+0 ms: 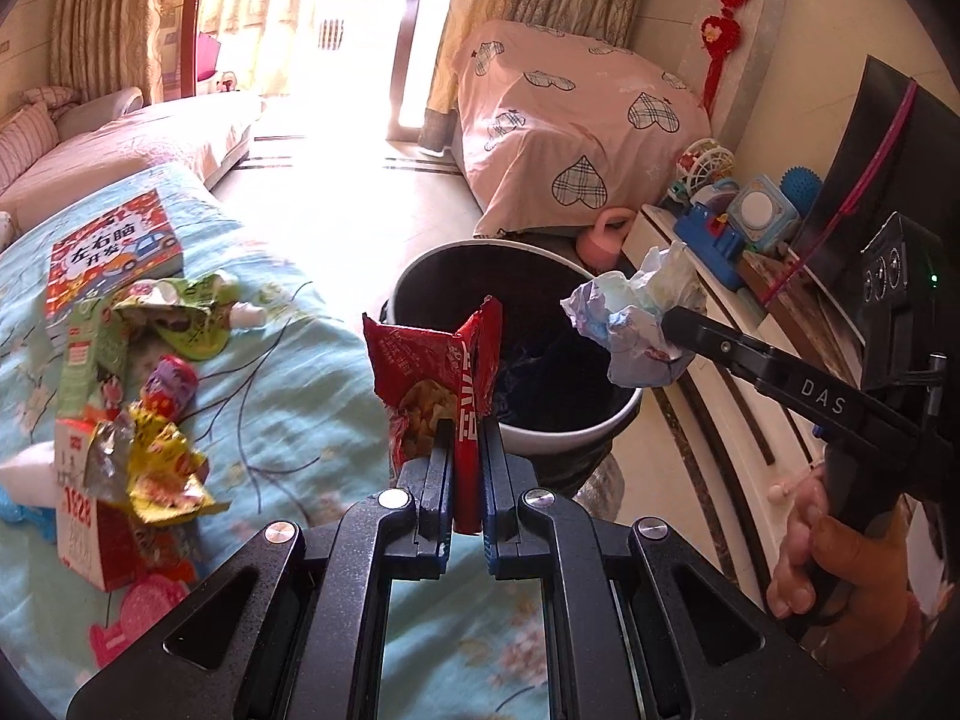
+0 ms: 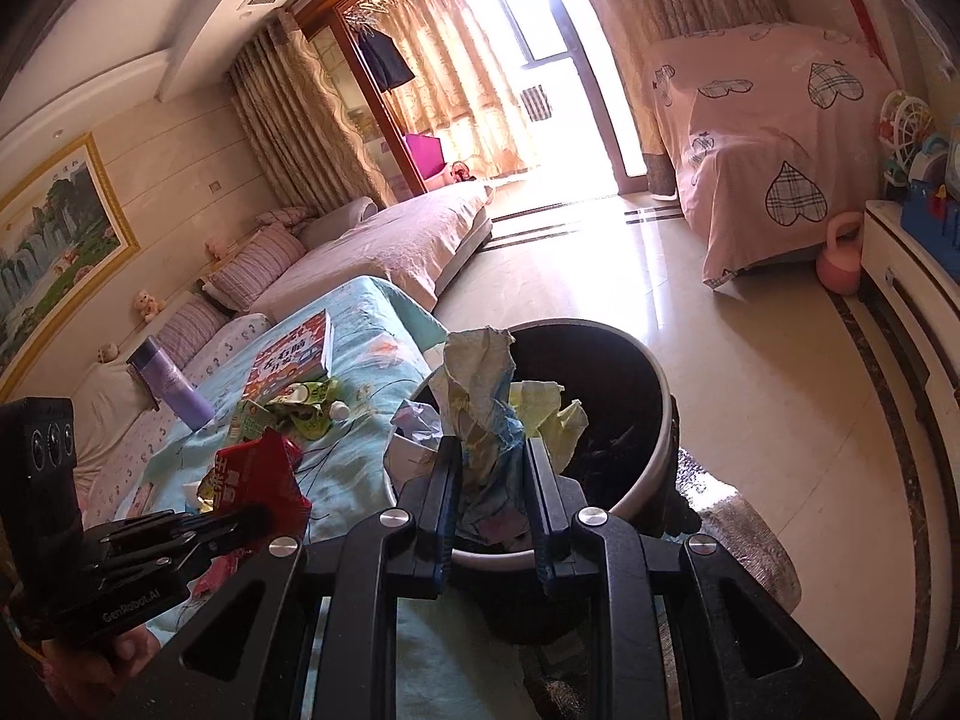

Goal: Collect trash
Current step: 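Carry both items over the black bin and open both tools to drop them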

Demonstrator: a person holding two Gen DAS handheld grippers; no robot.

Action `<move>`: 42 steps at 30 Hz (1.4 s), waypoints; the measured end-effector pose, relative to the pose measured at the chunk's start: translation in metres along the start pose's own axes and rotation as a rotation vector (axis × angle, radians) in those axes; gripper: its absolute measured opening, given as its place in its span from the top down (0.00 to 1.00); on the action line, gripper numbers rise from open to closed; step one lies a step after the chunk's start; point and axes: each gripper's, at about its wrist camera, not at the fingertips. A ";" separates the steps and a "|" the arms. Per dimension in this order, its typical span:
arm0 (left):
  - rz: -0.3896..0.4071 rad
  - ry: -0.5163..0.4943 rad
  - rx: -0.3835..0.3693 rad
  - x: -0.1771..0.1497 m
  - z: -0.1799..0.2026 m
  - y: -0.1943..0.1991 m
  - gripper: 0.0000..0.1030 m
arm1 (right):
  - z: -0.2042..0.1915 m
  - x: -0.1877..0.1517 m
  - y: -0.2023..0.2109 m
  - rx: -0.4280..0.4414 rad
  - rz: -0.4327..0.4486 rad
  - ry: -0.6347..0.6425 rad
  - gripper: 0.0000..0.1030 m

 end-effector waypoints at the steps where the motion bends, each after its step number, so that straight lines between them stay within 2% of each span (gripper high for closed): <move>1: -0.005 -0.003 -0.003 0.003 0.002 -0.004 0.94 | 0.002 0.001 -0.001 0.000 -0.001 -0.003 0.79; 21: -0.083 -0.038 -0.011 0.043 0.018 -0.074 0.93 | 0.033 0.022 -0.046 -0.021 -0.062 -0.003 0.78; 23: -0.086 -0.036 -0.009 0.043 0.017 -0.078 0.87 | 0.034 0.023 -0.050 -0.025 -0.070 -0.004 0.76; 25: -0.084 -0.032 -0.002 0.043 0.016 -0.080 0.65 | 0.034 0.023 -0.055 -0.024 -0.084 -0.004 0.74; 27: -0.069 -0.044 0.020 0.041 0.017 -0.078 0.52 | 0.034 0.023 -0.060 -0.033 -0.099 -0.002 0.68; 31: -0.065 -0.038 0.020 0.036 0.014 -0.074 0.49 | 0.034 0.020 -0.063 -0.020 -0.109 -0.015 0.49; 34: -0.062 -0.010 0.017 0.029 0.007 -0.067 0.47 | 0.032 0.019 -0.060 -0.017 -0.105 -0.015 0.46; 36: -0.056 0.017 0.013 0.020 0.000 -0.058 0.45 | 0.030 0.018 -0.054 -0.012 -0.097 -0.018 0.41; 40: -0.037 0.044 0.030 0.000 -0.009 -0.038 0.44 | 0.023 0.012 -0.041 0.008 -0.068 -0.021 0.17; 42: -0.031 0.058 0.037 -0.010 -0.013 -0.029 0.43 | 0.015 0.008 -0.034 0.021 -0.053 -0.020 0.12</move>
Point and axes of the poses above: each gripper's, at about its wrist camera, not at the fingertips, and y roughly against the way its jaws point, z to its right, x to its top, and after that the axes turned 1 degree about y, right-handed
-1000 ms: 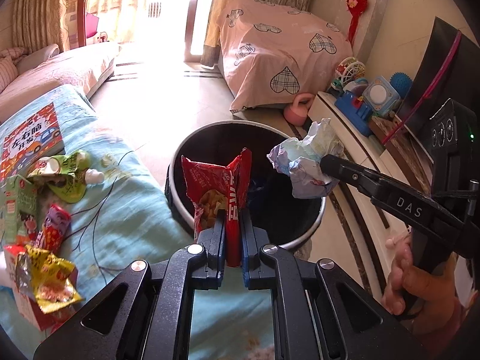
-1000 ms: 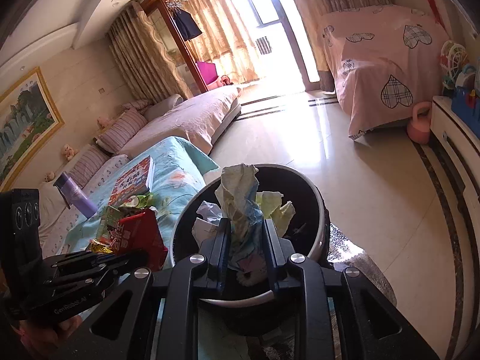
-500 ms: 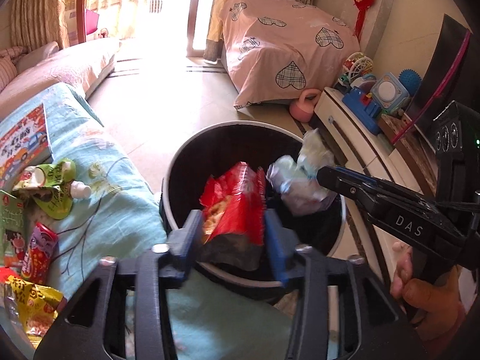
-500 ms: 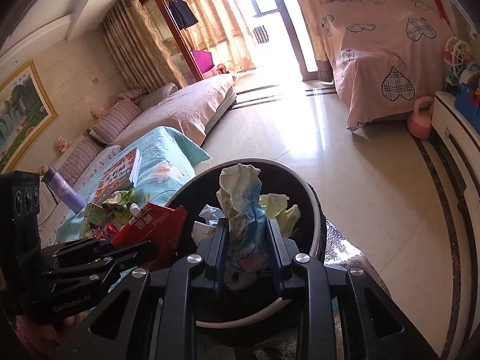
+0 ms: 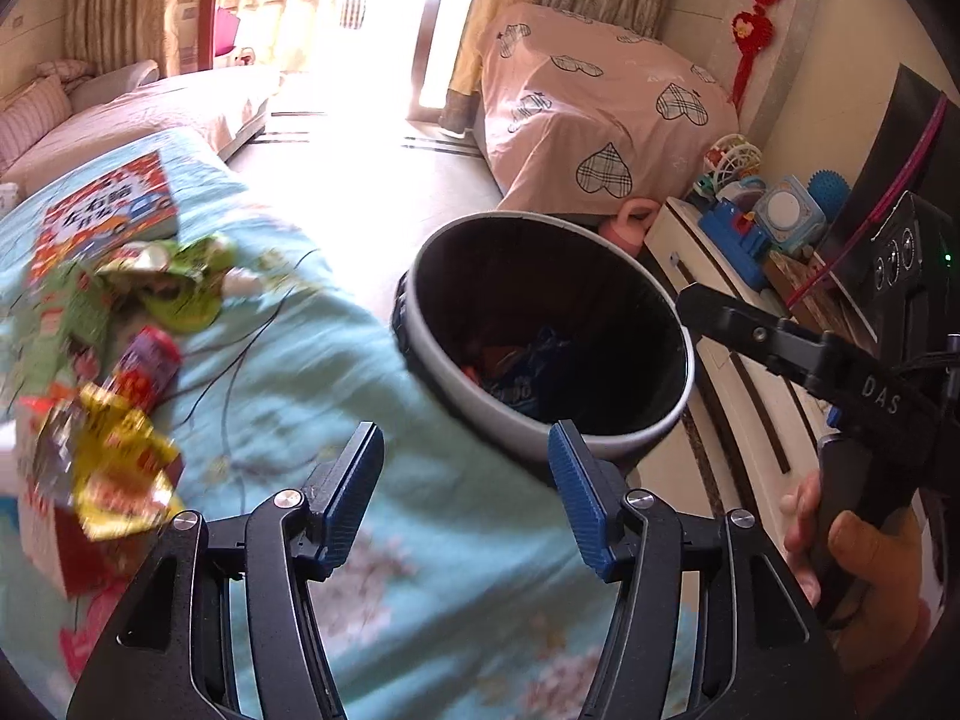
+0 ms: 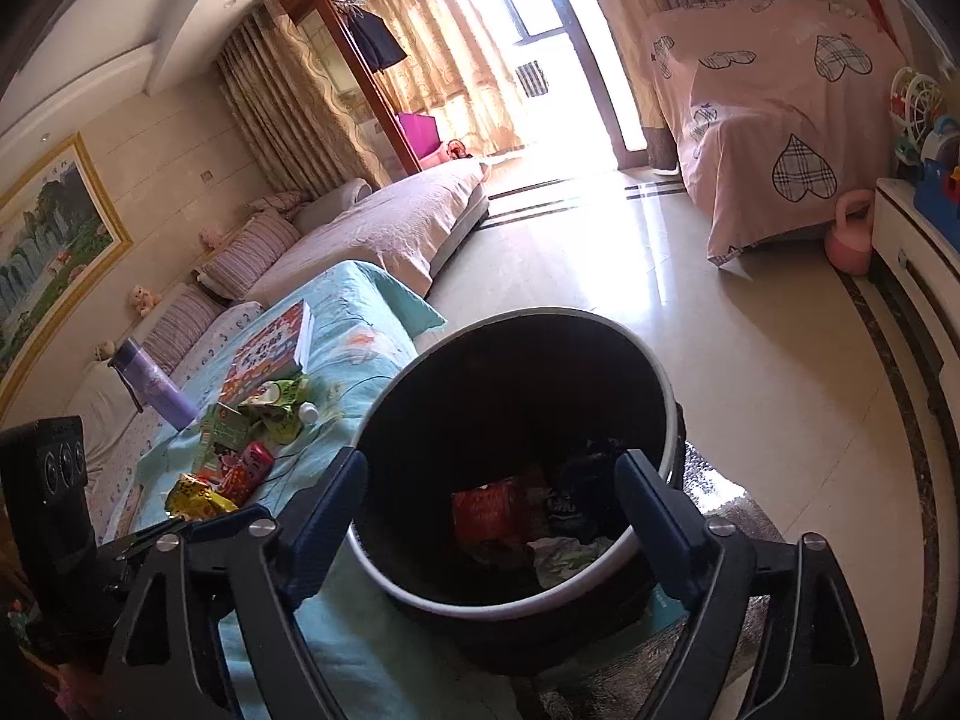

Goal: Collect trash
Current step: 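Move both open tools back to the table, left tool toward the milk carton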

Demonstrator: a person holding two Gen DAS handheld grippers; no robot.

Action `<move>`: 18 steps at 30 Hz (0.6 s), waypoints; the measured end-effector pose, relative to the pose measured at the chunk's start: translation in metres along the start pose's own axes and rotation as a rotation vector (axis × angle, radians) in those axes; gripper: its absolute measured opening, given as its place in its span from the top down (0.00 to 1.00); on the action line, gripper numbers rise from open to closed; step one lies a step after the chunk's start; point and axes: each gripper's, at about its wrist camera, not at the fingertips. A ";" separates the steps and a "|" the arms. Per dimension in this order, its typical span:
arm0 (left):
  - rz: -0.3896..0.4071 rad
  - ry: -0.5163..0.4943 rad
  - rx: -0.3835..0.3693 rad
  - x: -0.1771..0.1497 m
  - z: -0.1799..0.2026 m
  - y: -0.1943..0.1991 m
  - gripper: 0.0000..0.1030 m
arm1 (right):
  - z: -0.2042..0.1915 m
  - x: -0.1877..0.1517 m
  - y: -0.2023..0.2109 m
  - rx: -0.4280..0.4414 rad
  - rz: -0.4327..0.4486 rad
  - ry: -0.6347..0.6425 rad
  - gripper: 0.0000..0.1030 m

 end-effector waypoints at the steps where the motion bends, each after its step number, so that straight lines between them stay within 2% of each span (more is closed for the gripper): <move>1: 0.004 0.005 0.010 -0.005 -0.003 0.006 0.43 | -0.003 -0.002 0.002 0.006 0.002 0.002 0.09; 6: 0.035 0.034 0.032 -0.027 -0.019 0.032 0.39 | -0.025 -0.024 0.015 0.037 0.021 0.016 0.03; 18: 0.066 0.163 0.100 -0.069 -0.079 0.074 0.39 | -0.079 -0.055 0.006 0.113 -0.044 0.066 0.03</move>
Point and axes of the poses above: each gripper's, at about its wrist camera, not at the fingertips, and y roughly against the way its jaws point, z to its right, x to its top, and after that the axes turned 1 degree about y, right-handed
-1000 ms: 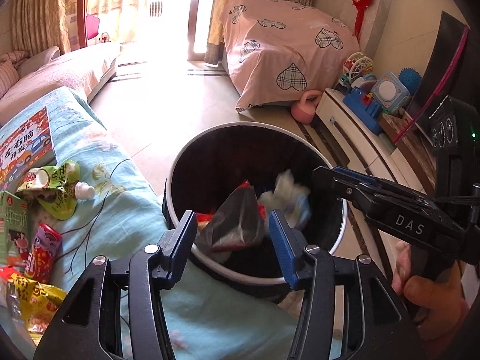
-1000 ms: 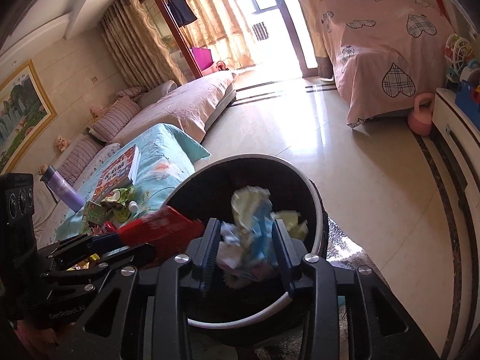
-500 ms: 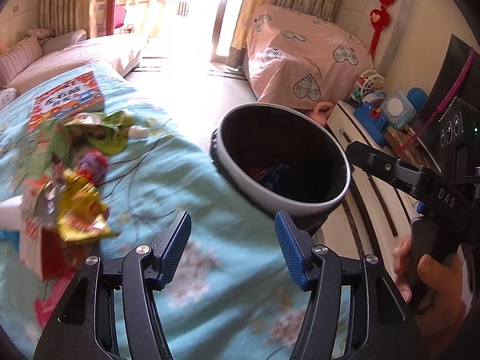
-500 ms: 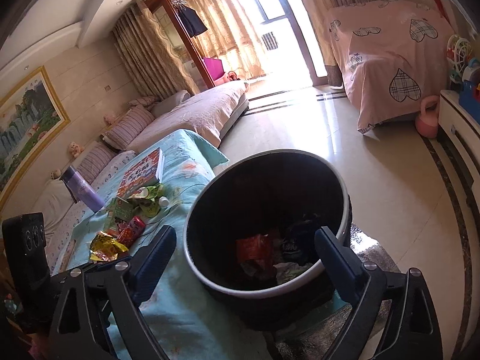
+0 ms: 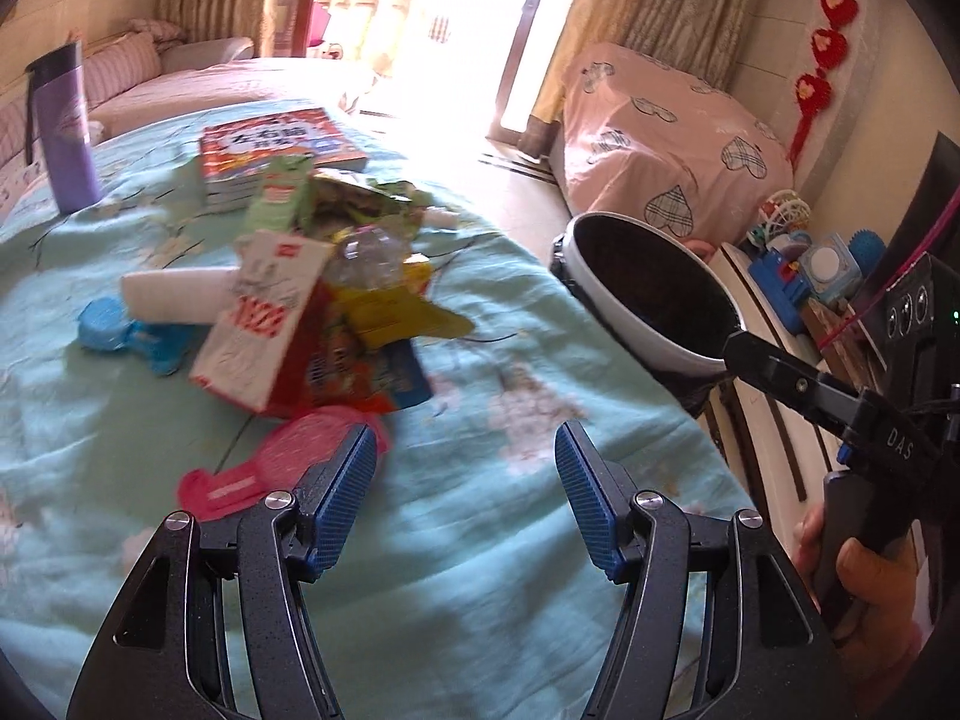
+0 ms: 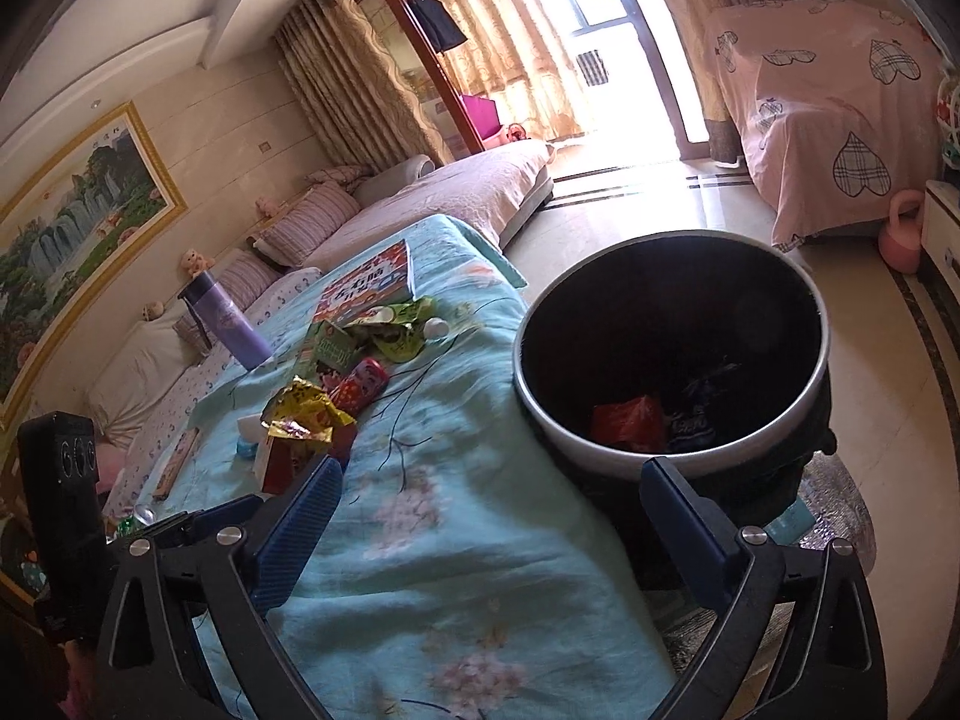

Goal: Collect trash
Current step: 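Move both open tools back to the table, left tool toward the milk carton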

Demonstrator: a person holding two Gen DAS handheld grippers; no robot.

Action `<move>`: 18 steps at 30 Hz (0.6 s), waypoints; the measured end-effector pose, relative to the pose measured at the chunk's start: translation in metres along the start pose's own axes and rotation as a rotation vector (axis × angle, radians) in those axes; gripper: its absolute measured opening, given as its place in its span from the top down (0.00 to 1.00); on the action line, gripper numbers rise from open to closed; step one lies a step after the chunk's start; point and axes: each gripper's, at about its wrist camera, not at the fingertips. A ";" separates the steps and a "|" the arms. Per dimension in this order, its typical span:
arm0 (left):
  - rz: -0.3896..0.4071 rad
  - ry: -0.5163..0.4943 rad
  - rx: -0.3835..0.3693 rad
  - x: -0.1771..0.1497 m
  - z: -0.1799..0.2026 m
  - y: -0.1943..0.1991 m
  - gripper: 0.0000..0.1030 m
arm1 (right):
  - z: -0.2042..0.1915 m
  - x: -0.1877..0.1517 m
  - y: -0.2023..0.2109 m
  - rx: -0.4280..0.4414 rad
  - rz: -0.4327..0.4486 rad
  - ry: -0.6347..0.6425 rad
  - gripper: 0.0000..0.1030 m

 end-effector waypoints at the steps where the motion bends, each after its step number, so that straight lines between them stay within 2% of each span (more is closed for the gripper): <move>1: 0.001 0.011 0.004 -0.002 -0.005 0.001 0.39 | -0.004 -0.002 -0.002 0.002 -0.007 0.005 0.03; 8: 0.011 0.063 0.046 -0.012 -0.038 0.015 0.39 | -0.031 -0.017 -0.014 0.039 -0.045 0.043 0.03; 18: 0.007 0.092 0.103 -0.012 -0.076 0.019 0.39 | -0.069 -0.020 -0.037 0.081 -0.074 0.104 0.03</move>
Point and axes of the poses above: each gripper's, at about its wrist camera, not at the fingertips, and y roughly against the way its jaws point, z to its right, x to its top, and after that the axes turned 1 degree about y, right-handed
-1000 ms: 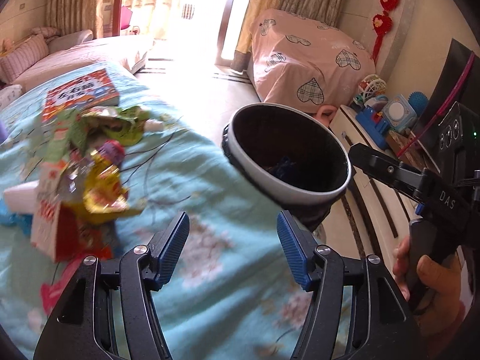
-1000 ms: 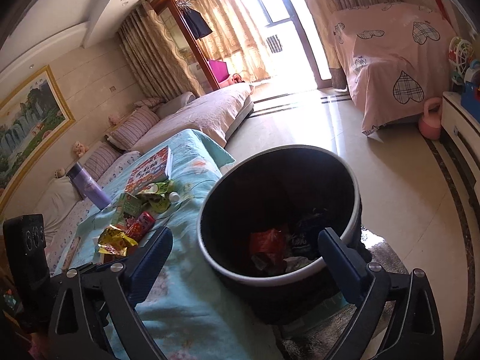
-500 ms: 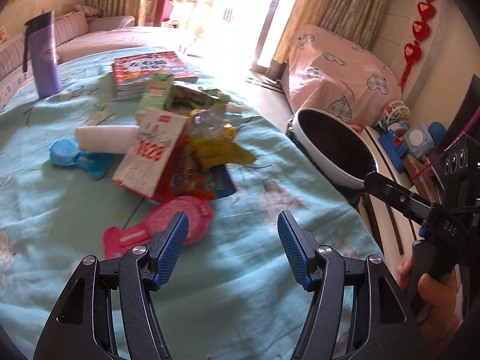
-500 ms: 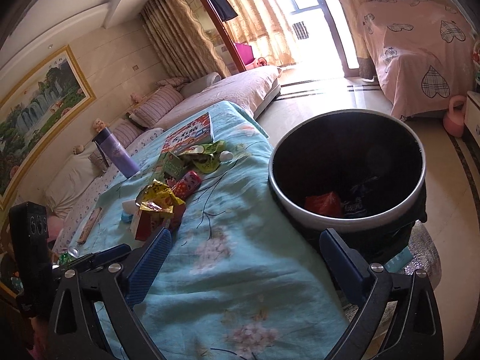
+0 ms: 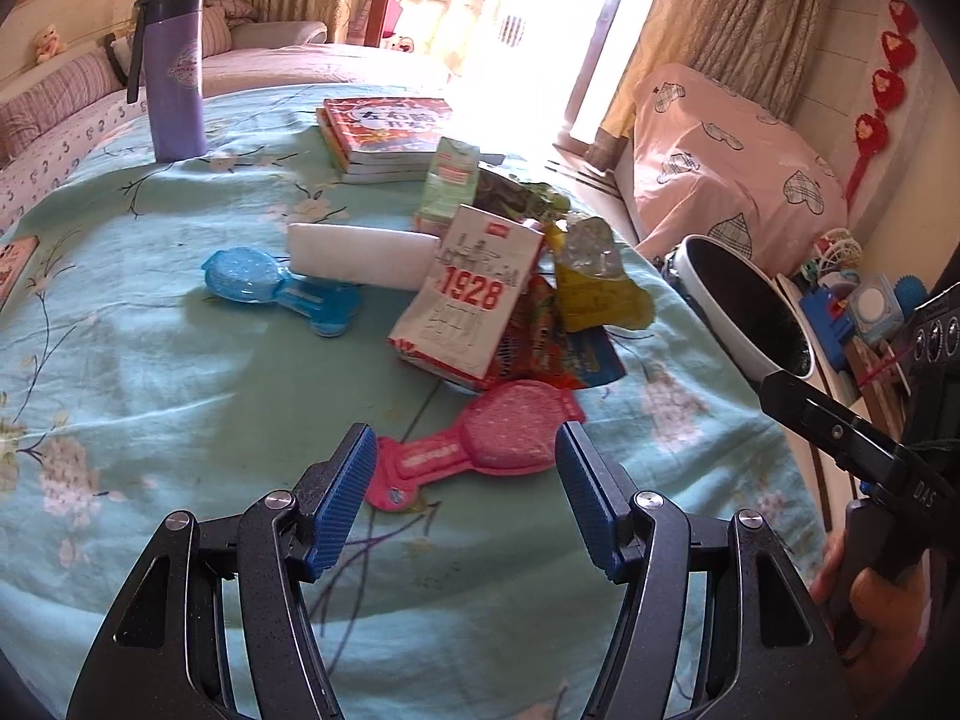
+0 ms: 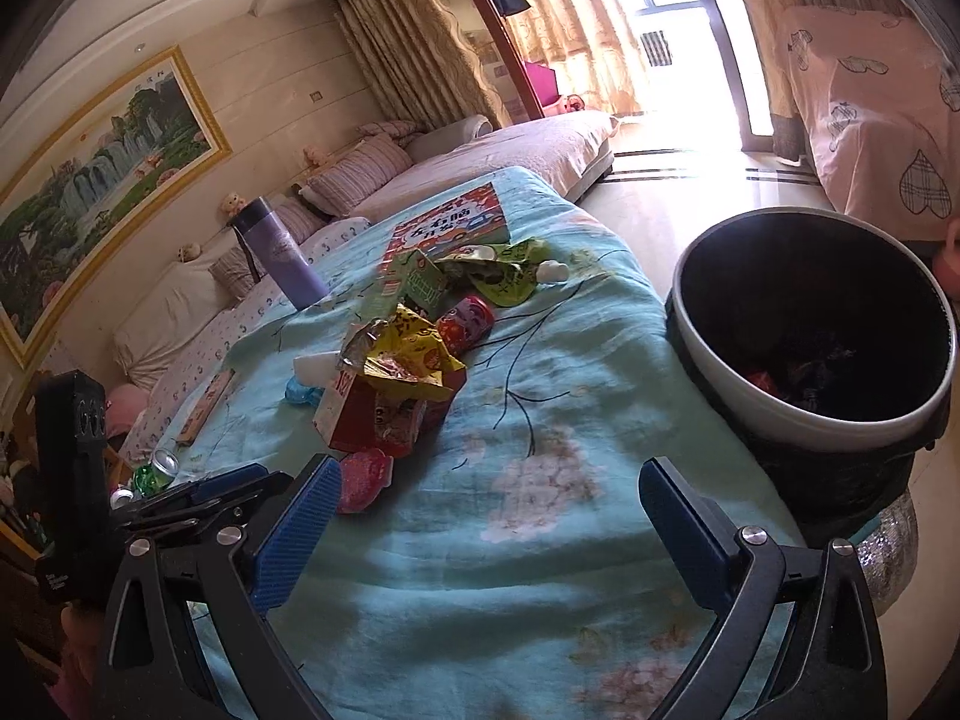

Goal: Collect trash
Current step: 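Move both open tools back to the table, left tool toward the milk carton, then grasp the white milk carton with the left tool while the right tool grasps the yellow snack bag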

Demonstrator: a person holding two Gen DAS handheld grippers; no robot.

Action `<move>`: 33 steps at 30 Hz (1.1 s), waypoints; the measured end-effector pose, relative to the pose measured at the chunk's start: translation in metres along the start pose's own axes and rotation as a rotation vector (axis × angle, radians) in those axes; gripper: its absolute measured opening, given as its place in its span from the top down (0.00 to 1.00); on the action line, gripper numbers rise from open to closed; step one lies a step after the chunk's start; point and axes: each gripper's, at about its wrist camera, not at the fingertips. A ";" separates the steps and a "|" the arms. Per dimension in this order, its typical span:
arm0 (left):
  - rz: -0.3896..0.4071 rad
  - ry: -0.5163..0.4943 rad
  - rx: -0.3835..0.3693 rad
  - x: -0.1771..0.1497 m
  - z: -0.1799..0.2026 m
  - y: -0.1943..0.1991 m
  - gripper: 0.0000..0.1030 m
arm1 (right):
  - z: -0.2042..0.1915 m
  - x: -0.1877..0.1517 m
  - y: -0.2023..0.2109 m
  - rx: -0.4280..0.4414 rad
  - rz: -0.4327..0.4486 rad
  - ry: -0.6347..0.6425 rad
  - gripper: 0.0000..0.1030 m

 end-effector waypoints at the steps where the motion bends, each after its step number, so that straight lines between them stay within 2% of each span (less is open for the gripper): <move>1: -0.002 -0.001 0.002 0.001 -0.002 -0.001 0.39 | -0.003 0.001 -0.002 0.005 -0.001 0.006 0.03; 6: -0.025 -0.011 0.005 0.006 -0.009 -0.009 0.39 | -0.018 0.005 -0.012 0.050 -0.005 0.042 0.03; 12: -0.031 -0.025 -0.002 0.014 -0.013 -0.016 0.39 | -0.029 0.012 -0.025 0.060 -0.002 0.089 0.04; 15: -0.041 -0.041 -0.010 0.019 -0.013 -0.022 0.39 | -0.033 0.016 -0.031 0.068 0.005 0.109 0.12; 21: -0.065 -0.077 -0.015 0.030 -0.013 -0.042 0.37 | -0.040 0.026 -0.050 0.044 -0.007 0.189 0.37; 24: -0.082 -0.073 -0.023 0.036 -0.013 -0.054 0.37 | -0.038 0.030 -0.065 0.039 -0.038 0.207 0.63; 25: -0.085 -0.072 -0.024 0.038 -0.012 -0.058 0.37 | -0.037 0.030 -0.069 0.041 -0.050 0.205 0.78; 27: -0.081 -0.080 -0.023 0.040 -0.009 -0.061 0.38 | -0.032 0.029 -0.071 0.051 -0.060 0.183 0.95; 28: -0.080 -0.085 -0.025 0.041 -0.007 -0.062 0.40 | -0.029 0.029 -0.070 0.058 -0.058 0.170 1.00; 29: -0.076 -0.089 -0.030 0.042 -0.006 -0.063 0.50 | -0.027 0.028 -0.067 0.061 -0.054 0.157 1.00; 33: -0.063 -0.113 -0.029 0.040 0.002 -0.062 0.50 | -0.017 0.026 -0.051 0.066 -0.037 0.127 1.00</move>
Point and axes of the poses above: each gripper's, at about its wrist camera, not at the fingertips, and y roughly against the way its jaws point, z to its right, x to its top, and after that the axes turned 1 degree about y, right-handed
